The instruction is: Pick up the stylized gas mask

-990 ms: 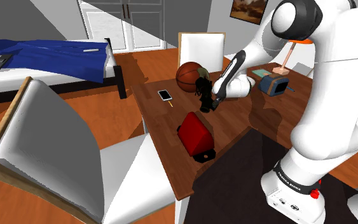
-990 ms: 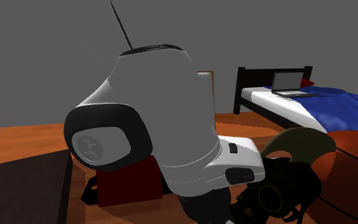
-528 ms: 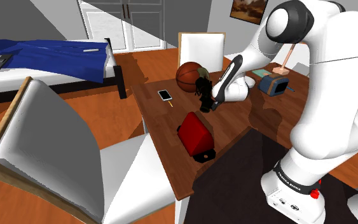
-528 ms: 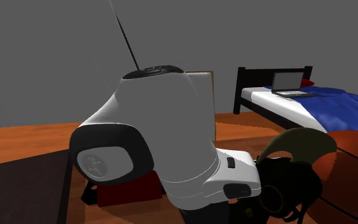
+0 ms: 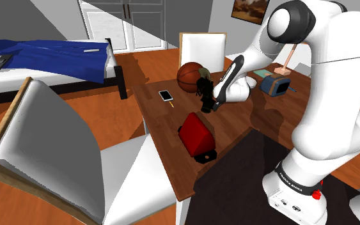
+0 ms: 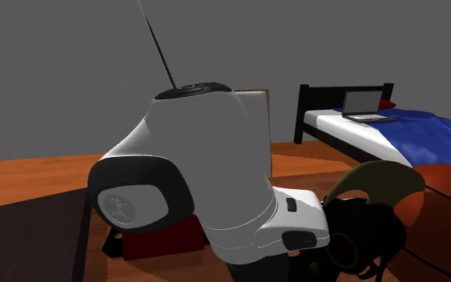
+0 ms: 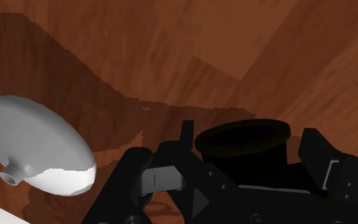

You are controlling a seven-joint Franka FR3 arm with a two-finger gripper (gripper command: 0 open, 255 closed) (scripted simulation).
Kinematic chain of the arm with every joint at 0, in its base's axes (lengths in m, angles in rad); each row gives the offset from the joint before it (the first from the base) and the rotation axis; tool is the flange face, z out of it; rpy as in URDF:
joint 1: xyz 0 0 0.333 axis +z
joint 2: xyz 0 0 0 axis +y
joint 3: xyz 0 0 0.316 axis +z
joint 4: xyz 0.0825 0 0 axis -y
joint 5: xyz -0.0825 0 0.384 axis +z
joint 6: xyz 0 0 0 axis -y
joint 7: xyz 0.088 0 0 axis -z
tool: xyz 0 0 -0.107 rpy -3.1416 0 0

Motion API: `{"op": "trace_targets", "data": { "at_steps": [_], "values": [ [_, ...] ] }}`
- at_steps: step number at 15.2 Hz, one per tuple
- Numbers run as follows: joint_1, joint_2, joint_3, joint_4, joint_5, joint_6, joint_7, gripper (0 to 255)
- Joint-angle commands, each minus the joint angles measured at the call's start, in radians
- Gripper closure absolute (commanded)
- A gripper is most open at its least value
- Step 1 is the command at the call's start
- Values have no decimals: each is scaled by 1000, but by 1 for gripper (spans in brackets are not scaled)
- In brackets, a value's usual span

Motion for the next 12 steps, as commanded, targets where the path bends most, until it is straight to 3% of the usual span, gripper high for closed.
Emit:
{"op": "trace_targets", "data": {
  "at_steps": [1, 12],
  "values": [
    [4, -14, -5, -6, 0, -10, 1, 255],
    [72, -172, -79, -50, -16, -129, 18, 255]
  ]
}}
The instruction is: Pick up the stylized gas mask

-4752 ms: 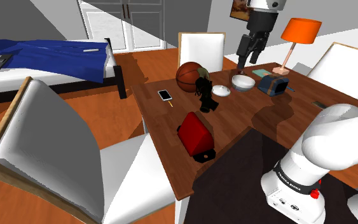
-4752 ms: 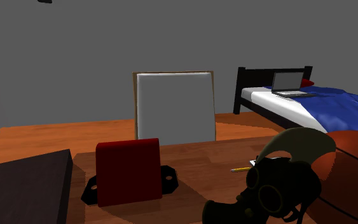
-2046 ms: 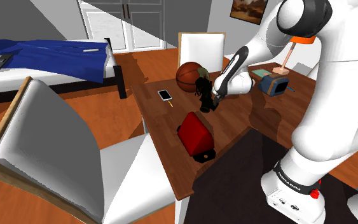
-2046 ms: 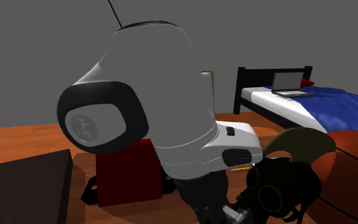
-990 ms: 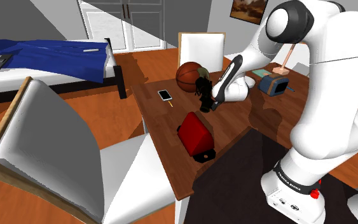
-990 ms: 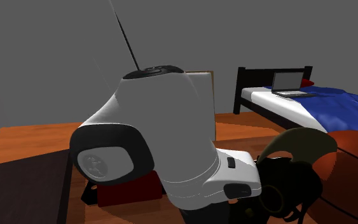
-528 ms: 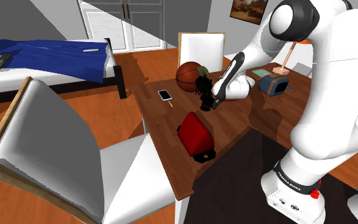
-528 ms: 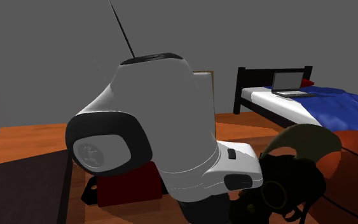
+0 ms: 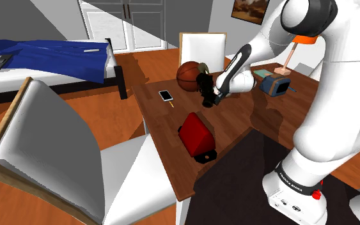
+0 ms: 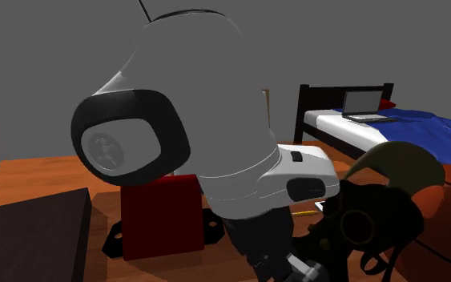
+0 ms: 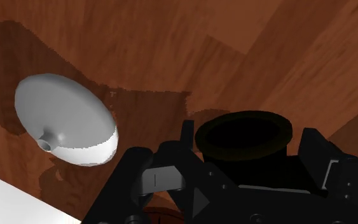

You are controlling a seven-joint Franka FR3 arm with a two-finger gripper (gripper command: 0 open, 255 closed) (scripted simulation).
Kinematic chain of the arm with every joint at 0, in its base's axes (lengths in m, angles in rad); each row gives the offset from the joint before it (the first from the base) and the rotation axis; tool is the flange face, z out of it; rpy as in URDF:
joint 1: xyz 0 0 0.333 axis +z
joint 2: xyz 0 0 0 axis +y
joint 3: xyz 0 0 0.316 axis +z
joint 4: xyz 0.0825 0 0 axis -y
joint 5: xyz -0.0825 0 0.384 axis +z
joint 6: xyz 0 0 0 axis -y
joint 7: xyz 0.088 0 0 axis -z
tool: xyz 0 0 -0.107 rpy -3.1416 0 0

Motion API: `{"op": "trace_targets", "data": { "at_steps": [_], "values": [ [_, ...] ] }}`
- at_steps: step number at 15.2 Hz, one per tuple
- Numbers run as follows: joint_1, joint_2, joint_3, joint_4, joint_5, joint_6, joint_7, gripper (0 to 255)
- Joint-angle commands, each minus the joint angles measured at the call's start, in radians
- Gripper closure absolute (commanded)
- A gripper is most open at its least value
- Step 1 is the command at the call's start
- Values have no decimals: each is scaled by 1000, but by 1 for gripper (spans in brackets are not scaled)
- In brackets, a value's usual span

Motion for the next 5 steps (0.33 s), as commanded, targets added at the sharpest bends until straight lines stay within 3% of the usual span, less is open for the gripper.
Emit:
{"op": "trace_targets", "data": {
  "at_steps": [1, 5],
  "values": [
    [17, -29, -18, -4, -7, -25, 7, 255],
    [32, -59, -36, -9, -17, -50, 16, 255]
  ]
}}
